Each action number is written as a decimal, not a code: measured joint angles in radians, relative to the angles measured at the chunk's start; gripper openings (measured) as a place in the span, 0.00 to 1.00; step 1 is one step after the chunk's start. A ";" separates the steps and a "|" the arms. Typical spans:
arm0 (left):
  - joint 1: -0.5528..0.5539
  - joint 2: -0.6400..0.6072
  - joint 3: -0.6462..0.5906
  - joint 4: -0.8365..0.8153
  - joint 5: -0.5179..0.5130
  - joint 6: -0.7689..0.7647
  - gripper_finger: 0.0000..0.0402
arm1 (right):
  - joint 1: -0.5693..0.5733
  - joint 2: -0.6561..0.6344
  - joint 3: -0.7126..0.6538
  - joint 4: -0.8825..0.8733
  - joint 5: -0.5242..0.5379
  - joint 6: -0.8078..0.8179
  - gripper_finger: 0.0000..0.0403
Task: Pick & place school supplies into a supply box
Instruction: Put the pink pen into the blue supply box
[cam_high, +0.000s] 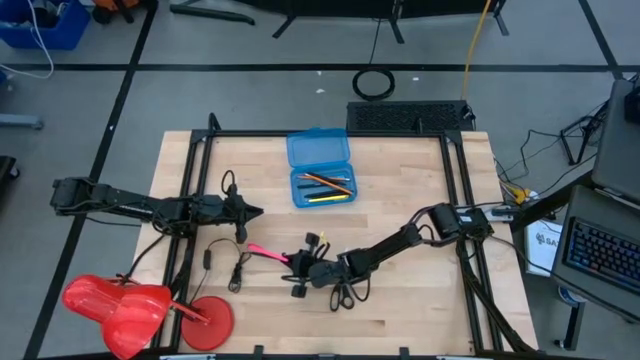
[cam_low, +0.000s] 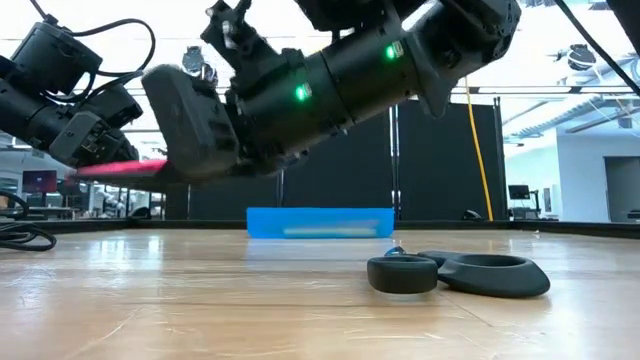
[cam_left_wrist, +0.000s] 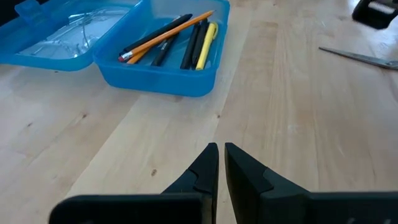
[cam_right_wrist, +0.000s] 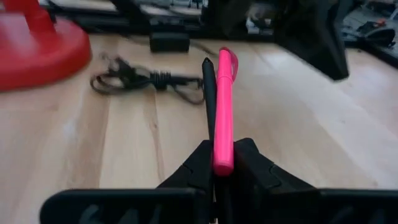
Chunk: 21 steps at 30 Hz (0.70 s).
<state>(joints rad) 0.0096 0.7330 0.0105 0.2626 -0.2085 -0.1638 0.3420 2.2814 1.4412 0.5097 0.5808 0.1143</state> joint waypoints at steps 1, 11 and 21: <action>0.000 0.000 0.000 0.000 0.000 0.000 0.08 | 0.000 -0.003 0.001 0.001 0.003 -0.002 0.08; 0.000 0.000 0.000 0.000 0.000 0.000 0.08 | 0.013 -0.069 0.001 -0.129 0.104 -0.041 0.08; 0.000 0.000 0.000 -0.005 0.000 0.000 0.08 | 0.013 -0.081 0.000 -0.237 0.183 -0.040 0.08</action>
<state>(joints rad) 0.0095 0.7330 0.0105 0.2581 -0.2081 -0.1642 0.3546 2.2007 1.4414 0.2722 0.7639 0.0742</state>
